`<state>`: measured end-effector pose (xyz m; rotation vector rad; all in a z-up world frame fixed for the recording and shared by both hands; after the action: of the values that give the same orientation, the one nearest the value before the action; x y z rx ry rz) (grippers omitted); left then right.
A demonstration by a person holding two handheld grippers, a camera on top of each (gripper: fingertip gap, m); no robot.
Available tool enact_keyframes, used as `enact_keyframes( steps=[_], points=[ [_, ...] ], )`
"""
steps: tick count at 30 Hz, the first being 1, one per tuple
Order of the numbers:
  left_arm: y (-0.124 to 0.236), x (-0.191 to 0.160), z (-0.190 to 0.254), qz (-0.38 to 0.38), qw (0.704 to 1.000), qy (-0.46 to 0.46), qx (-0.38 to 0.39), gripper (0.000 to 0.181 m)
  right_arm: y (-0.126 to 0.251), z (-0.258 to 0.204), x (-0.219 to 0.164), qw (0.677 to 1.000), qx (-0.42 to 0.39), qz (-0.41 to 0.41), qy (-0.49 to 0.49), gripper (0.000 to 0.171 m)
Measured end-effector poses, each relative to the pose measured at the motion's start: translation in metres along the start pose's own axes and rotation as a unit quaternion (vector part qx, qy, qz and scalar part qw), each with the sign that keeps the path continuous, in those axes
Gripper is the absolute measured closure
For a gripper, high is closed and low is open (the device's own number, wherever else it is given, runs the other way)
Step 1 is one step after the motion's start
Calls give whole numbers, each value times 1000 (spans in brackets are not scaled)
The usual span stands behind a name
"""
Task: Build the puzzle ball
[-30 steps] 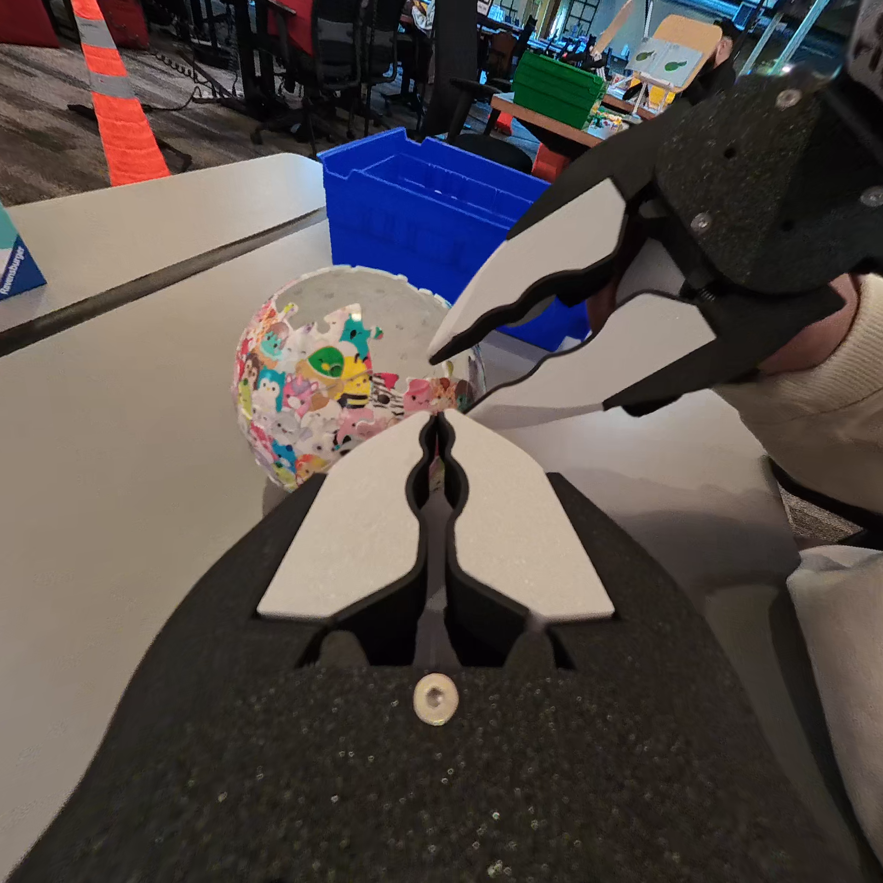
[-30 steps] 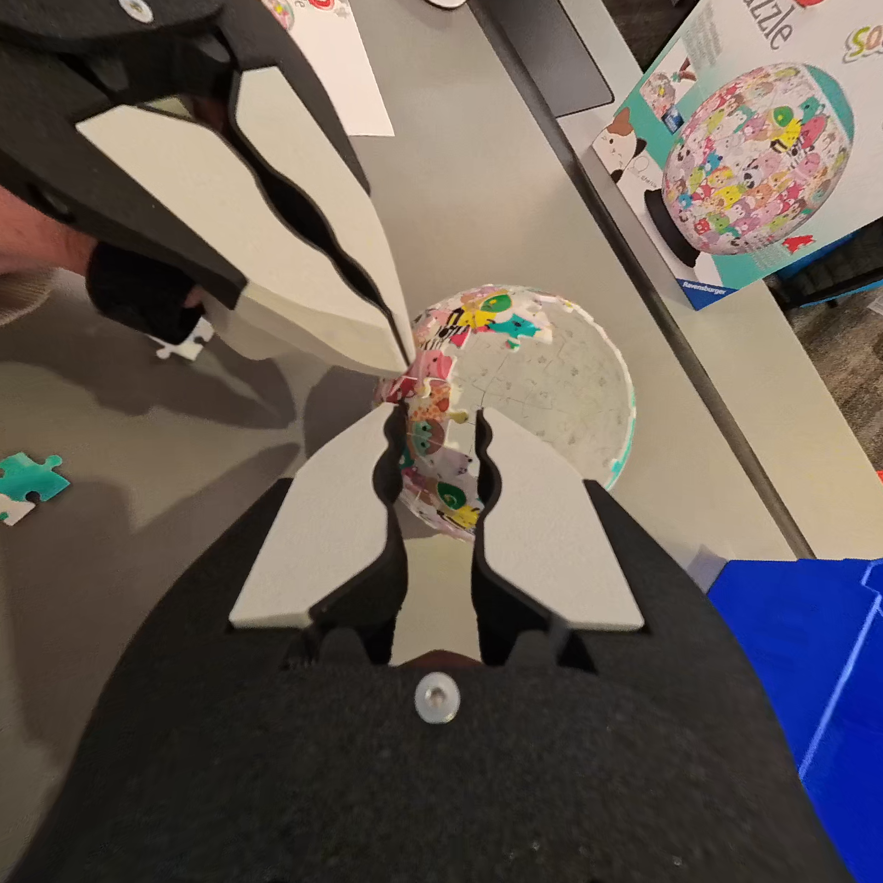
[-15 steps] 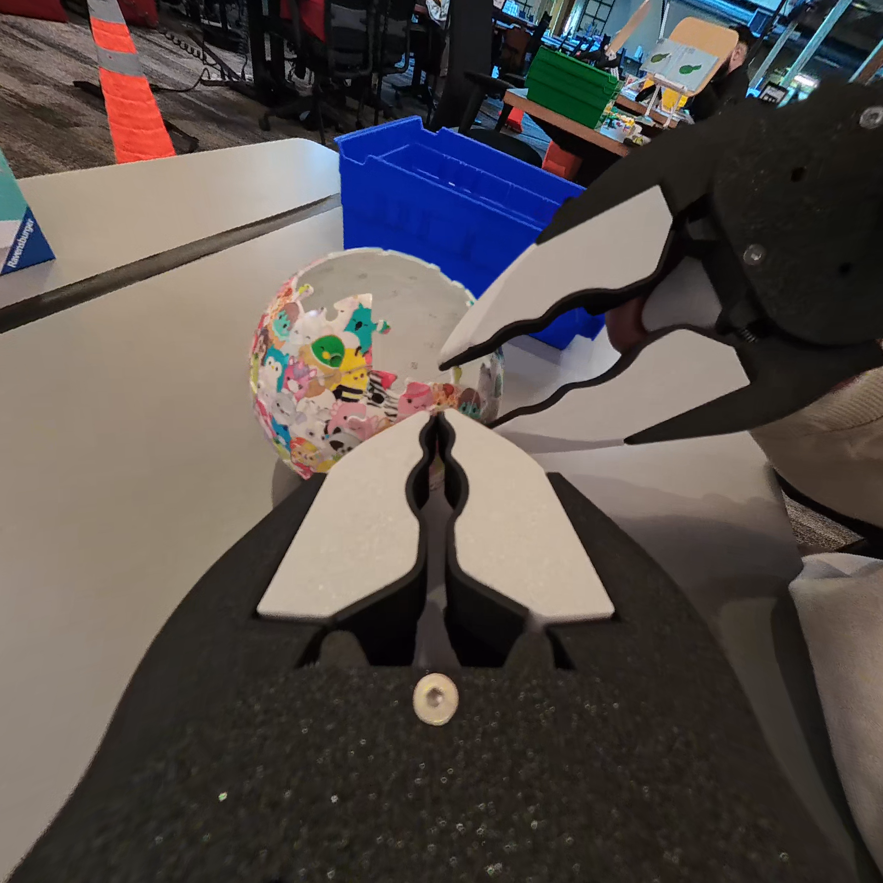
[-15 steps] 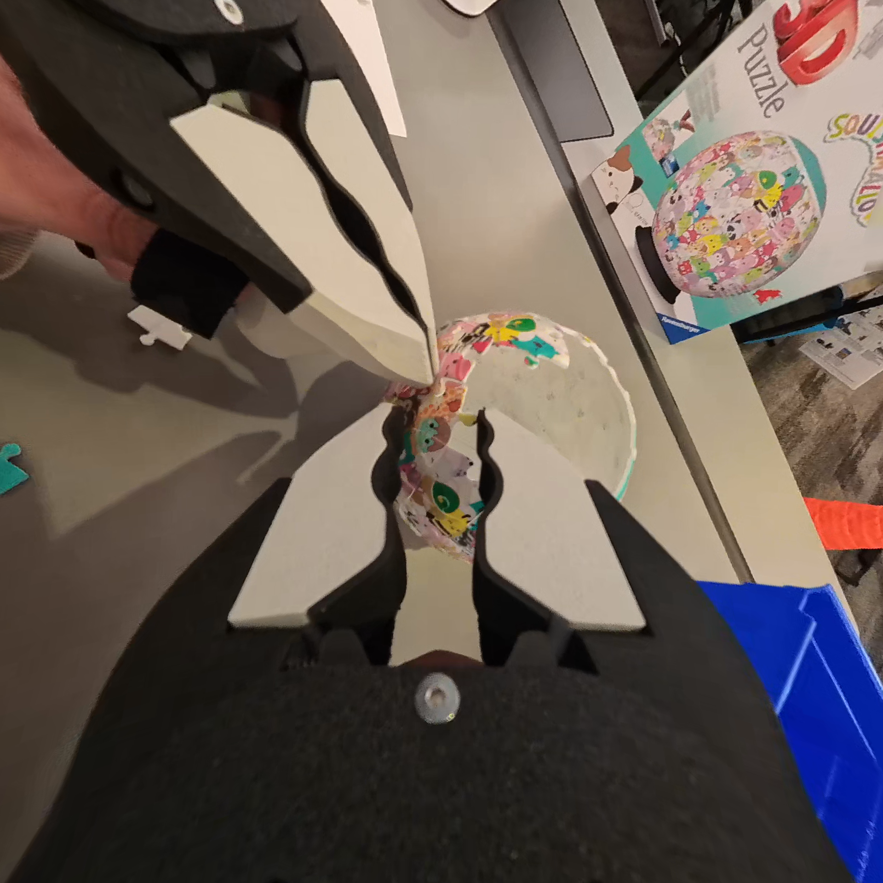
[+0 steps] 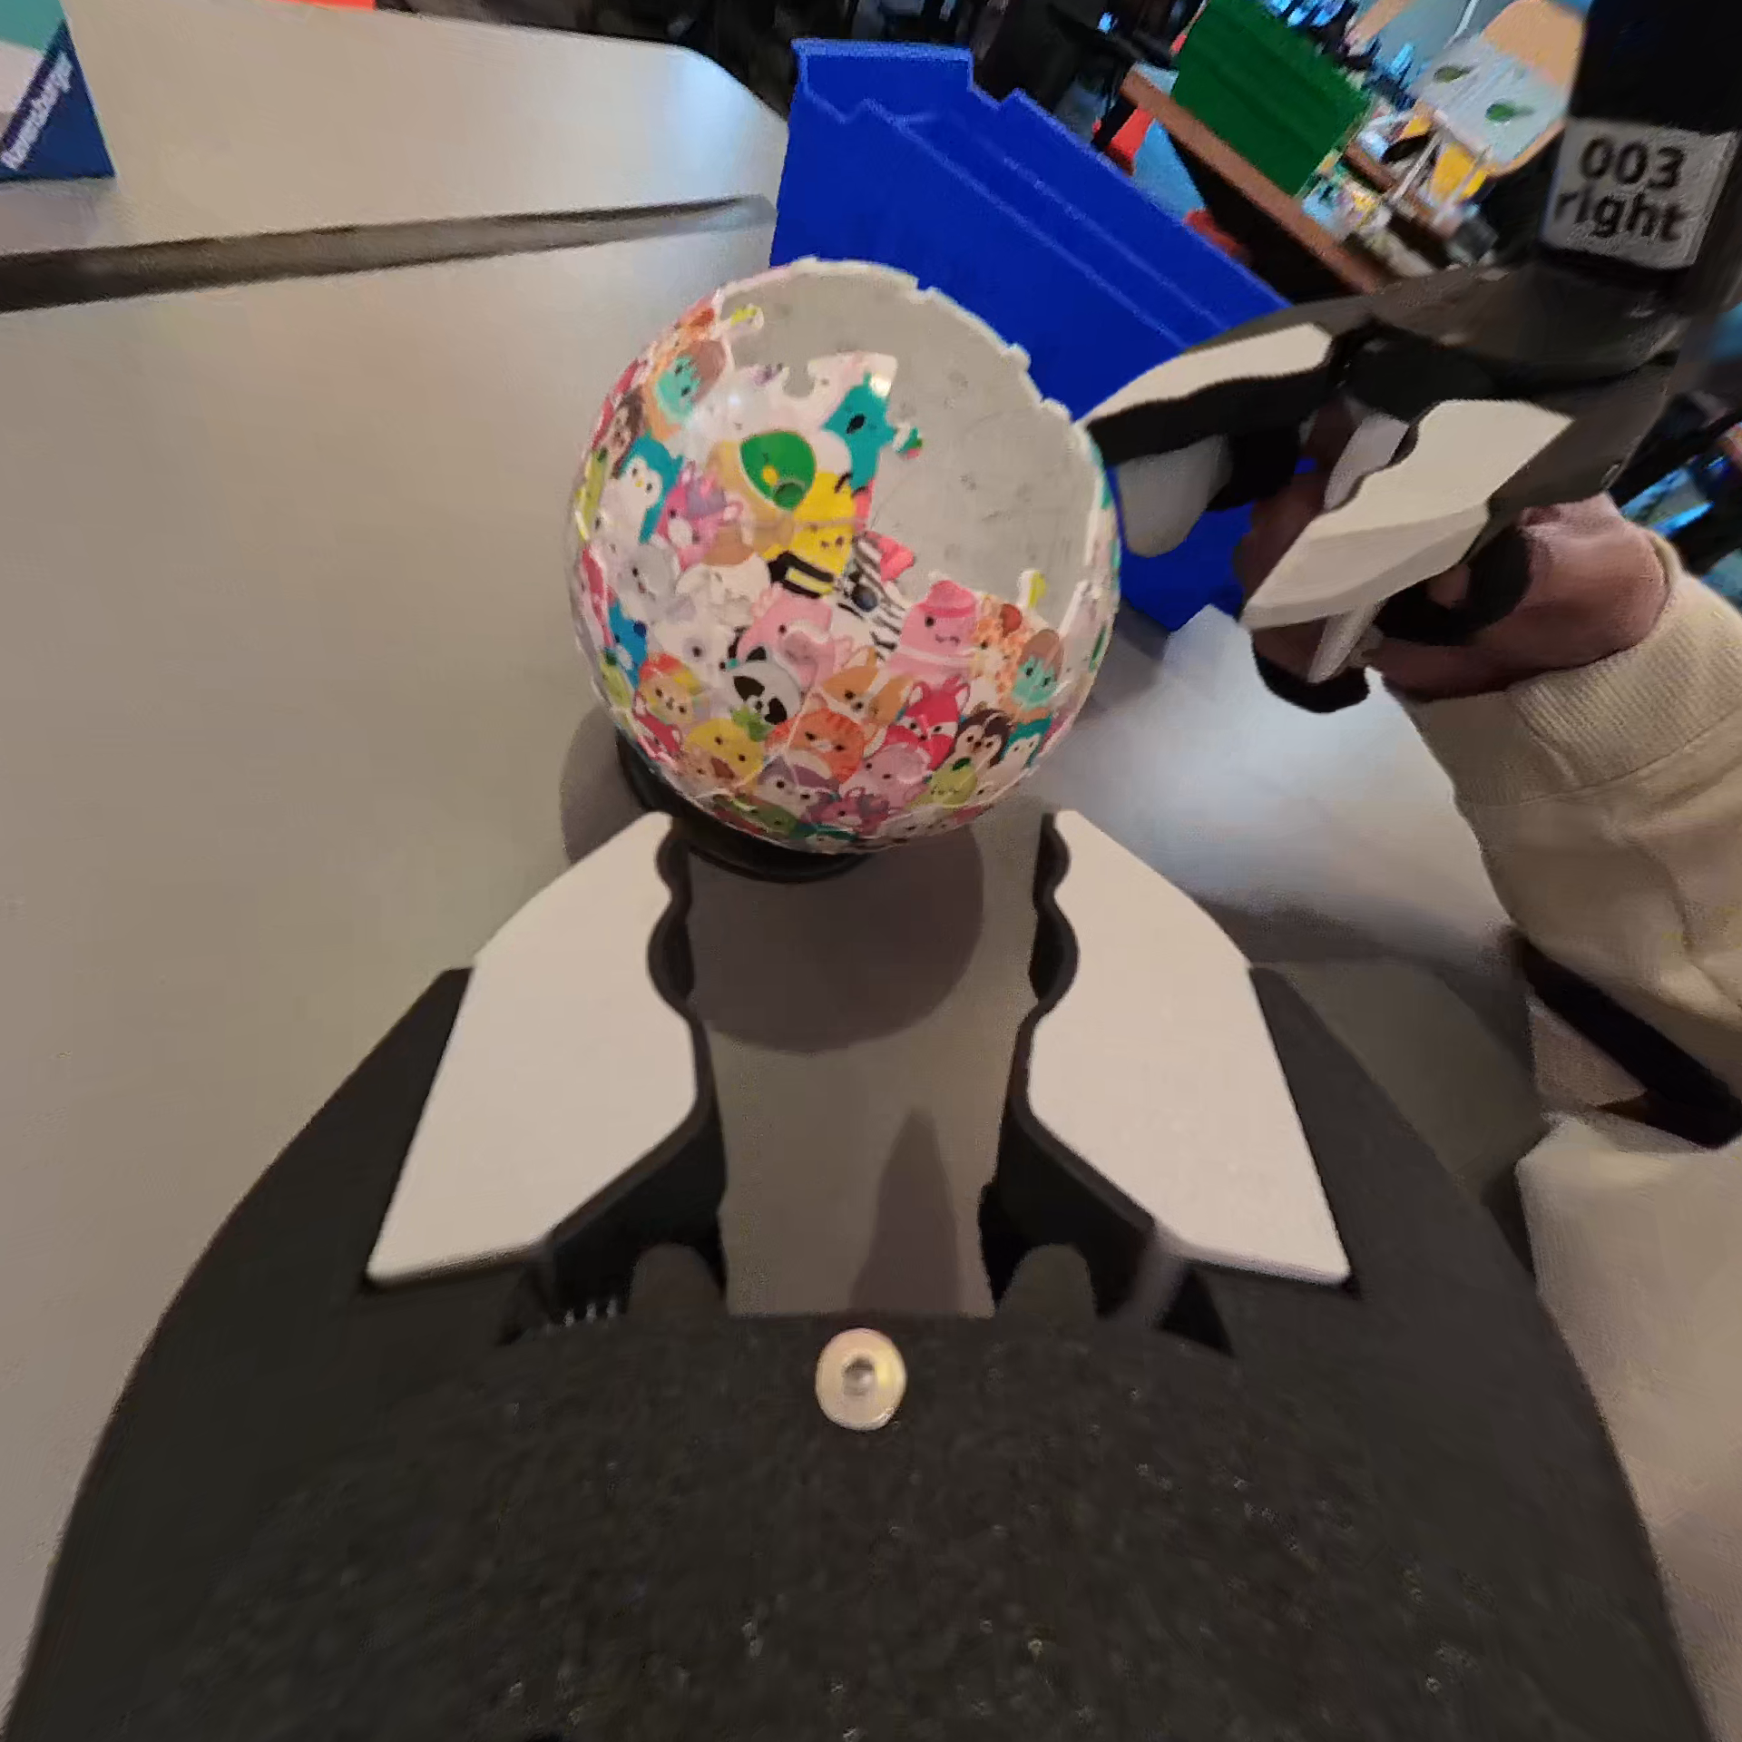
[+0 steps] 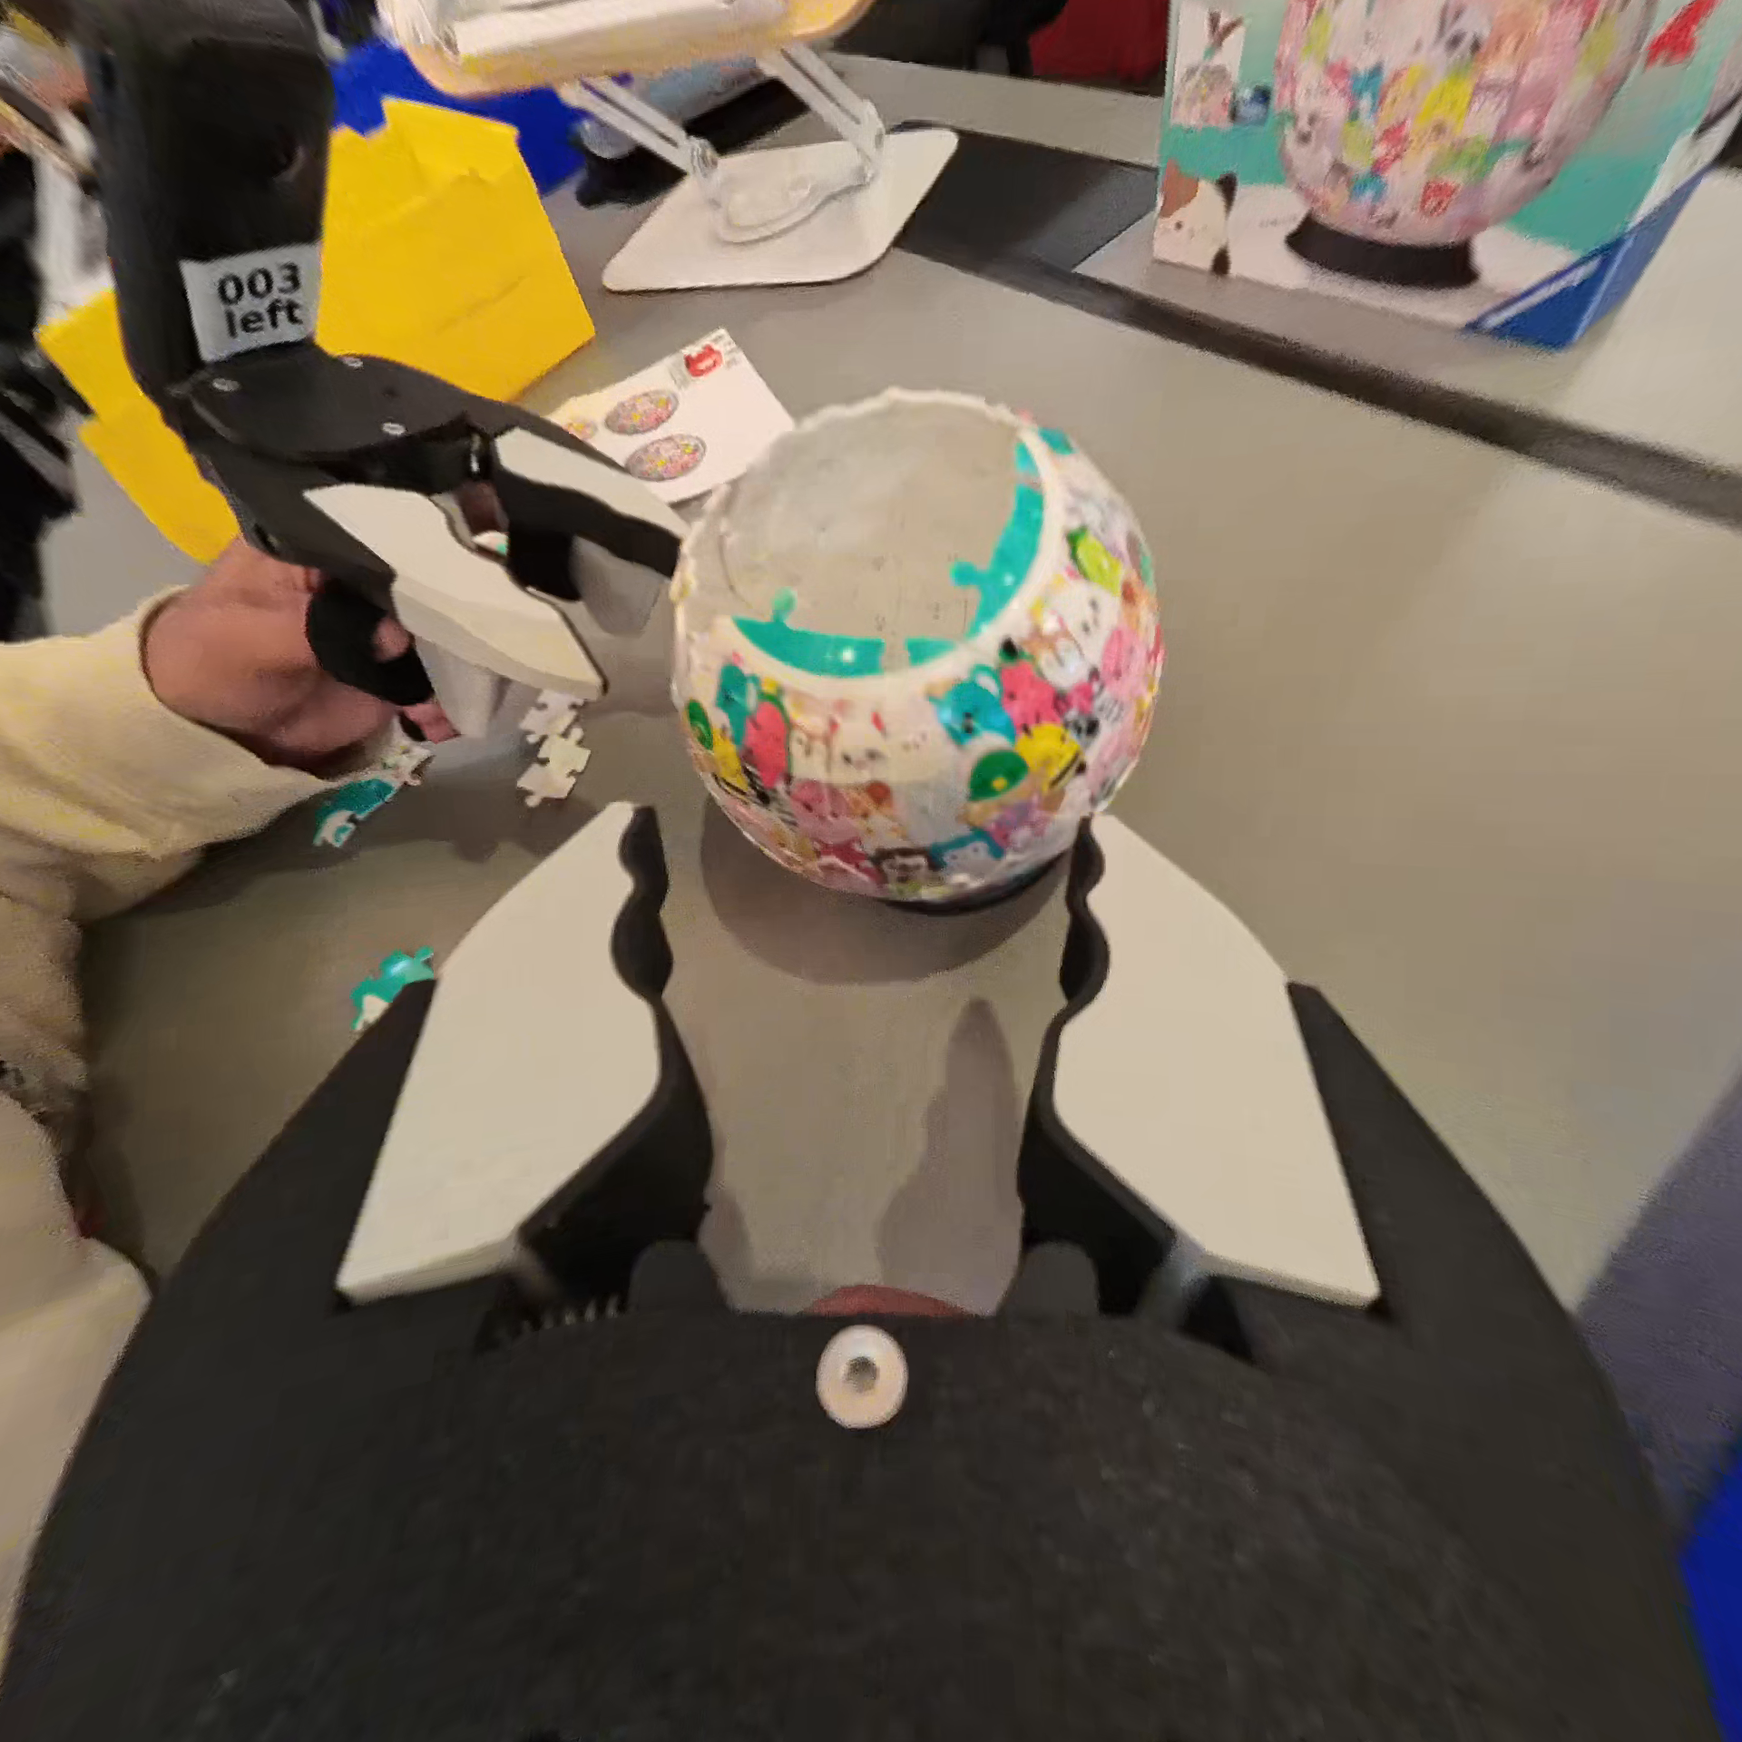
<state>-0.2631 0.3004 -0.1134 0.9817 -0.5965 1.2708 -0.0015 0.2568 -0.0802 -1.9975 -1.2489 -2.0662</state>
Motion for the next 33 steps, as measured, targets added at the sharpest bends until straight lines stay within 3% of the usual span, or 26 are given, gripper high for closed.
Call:
enact_keyframes(
  steps=[7,13,23,33],
  points=[
    [-16,10,6,-27,999,-16,15,107,-50,5,-29,995,-4,-82,53,63],
    [-25,10,8,-33,999,-12,37,104,-60,1,-22,993,-5,-71,92,61],
    [-37,-6,0,-40,999,9,15,101,-39,-3,-7,990,-50,-14,131,70],
    [-24,-6,11,-19,999,-4,-31,116,-47,7,-20,997,-10,-19,75,71]
  ],
)
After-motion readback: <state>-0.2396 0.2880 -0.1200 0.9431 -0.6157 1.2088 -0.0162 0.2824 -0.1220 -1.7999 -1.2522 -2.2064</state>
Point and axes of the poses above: each gripper's, where its closed fingertips meet, y back along the fingers, x out of its top, z = x × y across the jaws, the point moved 10 cm from there along y, back along the fingers, and after that the axes turned 15 degrees about -x, right-handed, at the moved point
